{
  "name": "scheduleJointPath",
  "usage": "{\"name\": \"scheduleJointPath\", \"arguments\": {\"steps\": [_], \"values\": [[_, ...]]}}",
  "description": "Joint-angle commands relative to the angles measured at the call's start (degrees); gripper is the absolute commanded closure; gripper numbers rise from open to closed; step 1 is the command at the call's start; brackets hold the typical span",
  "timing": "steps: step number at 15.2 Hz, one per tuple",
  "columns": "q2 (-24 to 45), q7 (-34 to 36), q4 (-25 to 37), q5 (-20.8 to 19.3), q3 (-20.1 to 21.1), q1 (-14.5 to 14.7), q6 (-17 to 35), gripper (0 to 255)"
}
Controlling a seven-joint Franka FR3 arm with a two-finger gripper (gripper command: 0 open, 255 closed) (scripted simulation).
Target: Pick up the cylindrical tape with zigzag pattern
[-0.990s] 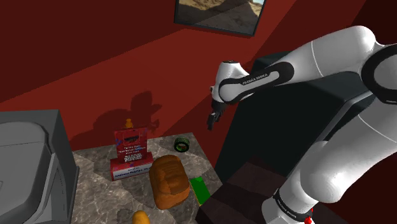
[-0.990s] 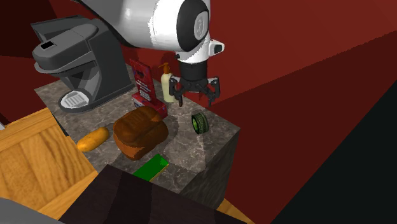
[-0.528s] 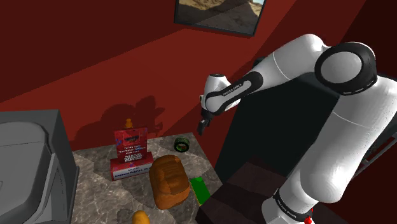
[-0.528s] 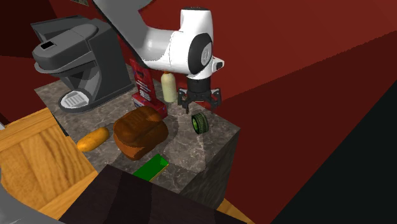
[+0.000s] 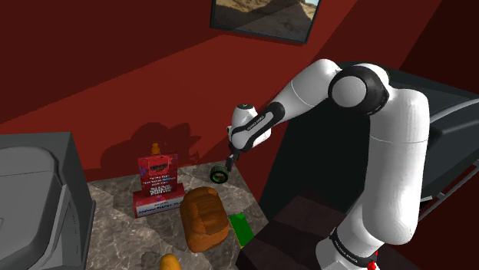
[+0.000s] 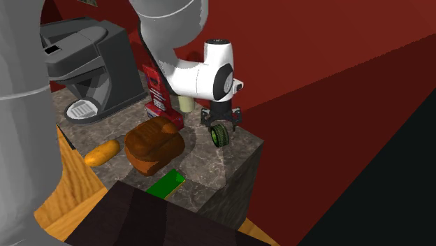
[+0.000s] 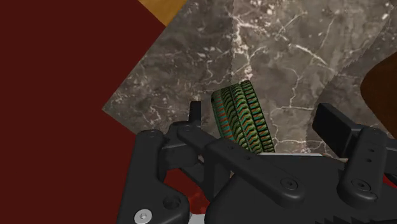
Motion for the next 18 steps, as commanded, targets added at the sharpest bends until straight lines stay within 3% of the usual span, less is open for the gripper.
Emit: {"name": "scheduleJointPath", "arguments": {"steps": [1,12,13,18], "values": [[5.0,-0.5,3.7,0.0,0.4,-0.1,1.6,0],[13.6,-0.7,8.1,-0.1,0.7,-0.1,6.0,0],[13.8,-0.7,8.2,0.0,0.7,-0.2,6.0,255],[13.8,-0.7,8.2,0.0,0.7,-0.2,6.0,255]]}}
